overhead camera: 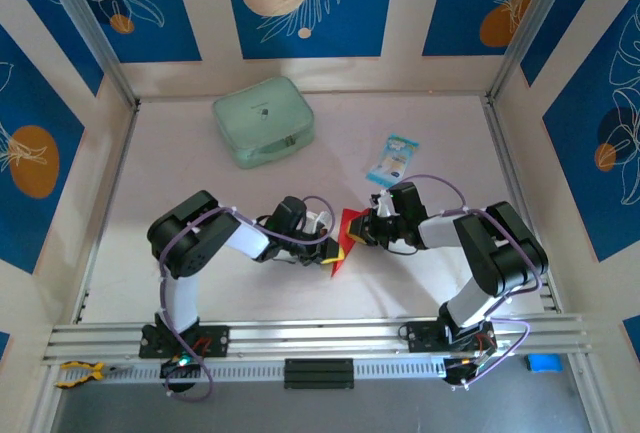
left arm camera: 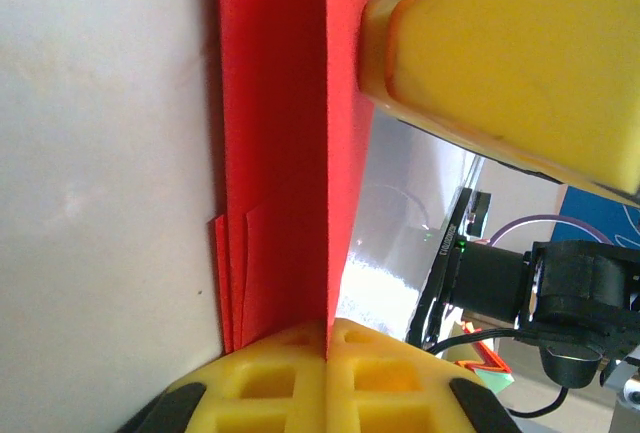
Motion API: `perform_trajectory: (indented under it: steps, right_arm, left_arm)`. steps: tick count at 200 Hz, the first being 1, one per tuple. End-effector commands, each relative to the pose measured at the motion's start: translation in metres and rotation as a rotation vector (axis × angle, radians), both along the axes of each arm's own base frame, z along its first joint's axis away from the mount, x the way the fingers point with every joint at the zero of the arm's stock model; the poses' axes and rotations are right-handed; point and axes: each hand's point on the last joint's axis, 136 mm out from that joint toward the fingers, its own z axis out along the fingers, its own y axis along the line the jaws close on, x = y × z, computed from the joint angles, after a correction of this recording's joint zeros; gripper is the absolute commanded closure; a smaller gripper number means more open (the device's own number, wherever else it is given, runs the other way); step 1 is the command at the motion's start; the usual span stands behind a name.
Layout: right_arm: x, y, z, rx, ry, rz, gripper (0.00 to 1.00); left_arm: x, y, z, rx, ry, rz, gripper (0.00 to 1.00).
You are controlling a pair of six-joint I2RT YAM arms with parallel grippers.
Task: Fold a paper plane with a square sheet of paper (pick it up from the middle)
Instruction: Fold the wing for the fifth time at the center of the table.
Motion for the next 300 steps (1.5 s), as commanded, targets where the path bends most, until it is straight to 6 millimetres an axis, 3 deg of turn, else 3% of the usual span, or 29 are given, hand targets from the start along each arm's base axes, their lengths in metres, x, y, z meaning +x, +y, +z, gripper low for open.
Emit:
perform_trajectory:
  steps: [1, 81, 134, 163, 221, 267, 300]
  right_arm:
    - [-0.001, 0.000, -0.007, -0.022, 0.016, 0.012, 0.86]
    - [-0.004, -0.003, -0.028, -0.068, 0.088, 0.005, 0.88]
    - [-0.007, -0.007, -0.034, -0.101, 0.113, -0.006, 0.88]
    - [-0.007, -0.007, -0.034, -0.103, 0.118, -0.008, 0.88]
    - [-0.009, -0.007, -0.038, -0.109, 0.133, -0.005, 0.88]
    - [-0.010, -0.008, -0.039, -0.121, 0.139, -0.011, 0.88]
    - [-0.011, -0.009, -0.041, -0.129, 0.143, -0.013, 0.88]
  left_arm:
    - [0.001, 0.009, -0.018, 0.059, 0.047, 0.018, 1.00]
    - [0.000, 0.015, -0.023, 0.077, 0.047, 0.025, 1.00]
    - [-0.007, 0.025, -0.022, 0.139, 0.007, -0.015, 0.80]
    - [-0.012, 0.031, -0.022, 0.184, -0.020, -0.049, 0.76]
    - [-0.019, 0.025, -0.017, 0.174, -0.030, -0.101, 0.83]
    - [-0.026, 0.026, -0.020, 0.196, -0.036, -0.133, 0.96]
    - [-0.031, 0.029, -0.021, 0.221, -0.045, -0.155, 0.95]
